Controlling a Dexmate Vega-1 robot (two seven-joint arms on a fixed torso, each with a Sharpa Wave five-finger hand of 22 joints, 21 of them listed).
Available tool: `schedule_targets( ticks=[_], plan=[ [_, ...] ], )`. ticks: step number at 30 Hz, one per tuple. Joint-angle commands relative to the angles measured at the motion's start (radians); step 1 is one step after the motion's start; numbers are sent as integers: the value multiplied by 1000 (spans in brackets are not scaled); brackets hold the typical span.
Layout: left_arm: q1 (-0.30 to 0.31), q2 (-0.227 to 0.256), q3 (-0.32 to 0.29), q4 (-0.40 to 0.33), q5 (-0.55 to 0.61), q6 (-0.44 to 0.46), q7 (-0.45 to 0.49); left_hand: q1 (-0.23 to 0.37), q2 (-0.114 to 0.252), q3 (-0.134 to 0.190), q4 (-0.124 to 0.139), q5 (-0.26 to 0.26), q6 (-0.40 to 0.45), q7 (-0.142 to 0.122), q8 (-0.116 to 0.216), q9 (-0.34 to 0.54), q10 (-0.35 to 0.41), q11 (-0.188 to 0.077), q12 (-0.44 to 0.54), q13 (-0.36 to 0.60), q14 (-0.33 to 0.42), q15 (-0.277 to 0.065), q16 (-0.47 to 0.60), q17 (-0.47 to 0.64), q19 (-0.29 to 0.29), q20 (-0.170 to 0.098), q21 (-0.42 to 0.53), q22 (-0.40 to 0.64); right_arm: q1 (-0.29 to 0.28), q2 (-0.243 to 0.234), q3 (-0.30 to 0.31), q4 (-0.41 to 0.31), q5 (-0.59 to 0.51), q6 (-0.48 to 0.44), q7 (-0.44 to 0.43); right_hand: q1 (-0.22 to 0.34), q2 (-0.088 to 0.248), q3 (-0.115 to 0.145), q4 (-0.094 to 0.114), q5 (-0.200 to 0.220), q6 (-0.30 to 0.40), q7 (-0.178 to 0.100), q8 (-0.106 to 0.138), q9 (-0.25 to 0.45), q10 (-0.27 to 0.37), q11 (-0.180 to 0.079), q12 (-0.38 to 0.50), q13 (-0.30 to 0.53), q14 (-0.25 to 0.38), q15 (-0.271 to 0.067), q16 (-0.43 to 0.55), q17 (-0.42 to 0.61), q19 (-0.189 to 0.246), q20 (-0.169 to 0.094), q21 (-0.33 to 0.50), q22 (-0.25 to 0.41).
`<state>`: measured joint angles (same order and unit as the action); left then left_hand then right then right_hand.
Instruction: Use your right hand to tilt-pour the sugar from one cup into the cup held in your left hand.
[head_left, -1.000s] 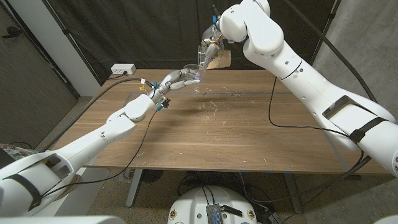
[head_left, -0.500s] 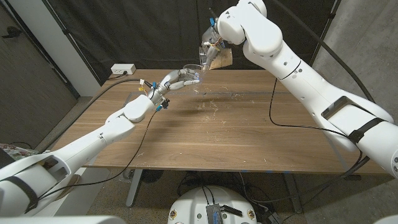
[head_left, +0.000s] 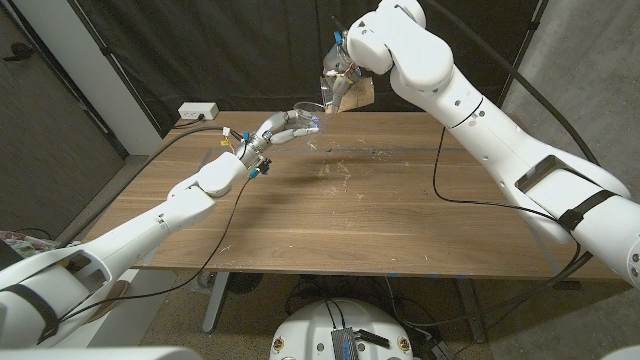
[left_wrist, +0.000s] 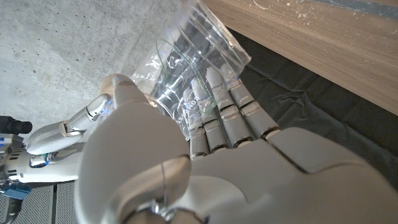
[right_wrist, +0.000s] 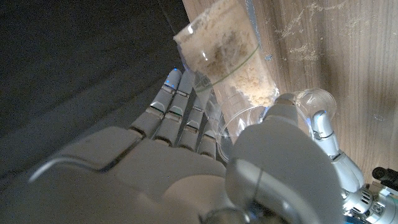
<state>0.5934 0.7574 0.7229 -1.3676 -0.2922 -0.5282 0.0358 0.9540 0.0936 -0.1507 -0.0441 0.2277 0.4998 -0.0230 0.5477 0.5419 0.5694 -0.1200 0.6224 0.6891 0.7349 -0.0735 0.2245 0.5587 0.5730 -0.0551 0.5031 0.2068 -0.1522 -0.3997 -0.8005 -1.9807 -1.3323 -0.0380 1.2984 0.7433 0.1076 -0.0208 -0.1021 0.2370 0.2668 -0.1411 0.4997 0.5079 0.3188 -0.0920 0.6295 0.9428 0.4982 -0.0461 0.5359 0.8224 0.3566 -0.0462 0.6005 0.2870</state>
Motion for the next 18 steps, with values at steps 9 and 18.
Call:
schedule_targets(
  ticks=[9,18],
  plan=[
    [-12,-24,8,38,5,-27,-6,13,17,-4,0,-3,8,-3,8,3,8,-8,4,1,5,-81,-2,6,-7,-29,5,2,7,21,1,-18,-44,61,29,0,12,3,-6,5,63,-46,7,2,13,-5,6,5,12,-184,-1,9,10,-48,7,-2],
    [-20,-48,17,78,0,-60,-20,19,21,-3,-2,-2,7,-1,10,6,7,-9,5,3,5,-82,-3,7,-7,-28,6,2,23,49,-11,-13,-60,79,60,-2,13,2,-5,6,69,-44,8,3,15,-7,5,6,14,-184,-2,14,10,-47,9,-3]
  ],
)
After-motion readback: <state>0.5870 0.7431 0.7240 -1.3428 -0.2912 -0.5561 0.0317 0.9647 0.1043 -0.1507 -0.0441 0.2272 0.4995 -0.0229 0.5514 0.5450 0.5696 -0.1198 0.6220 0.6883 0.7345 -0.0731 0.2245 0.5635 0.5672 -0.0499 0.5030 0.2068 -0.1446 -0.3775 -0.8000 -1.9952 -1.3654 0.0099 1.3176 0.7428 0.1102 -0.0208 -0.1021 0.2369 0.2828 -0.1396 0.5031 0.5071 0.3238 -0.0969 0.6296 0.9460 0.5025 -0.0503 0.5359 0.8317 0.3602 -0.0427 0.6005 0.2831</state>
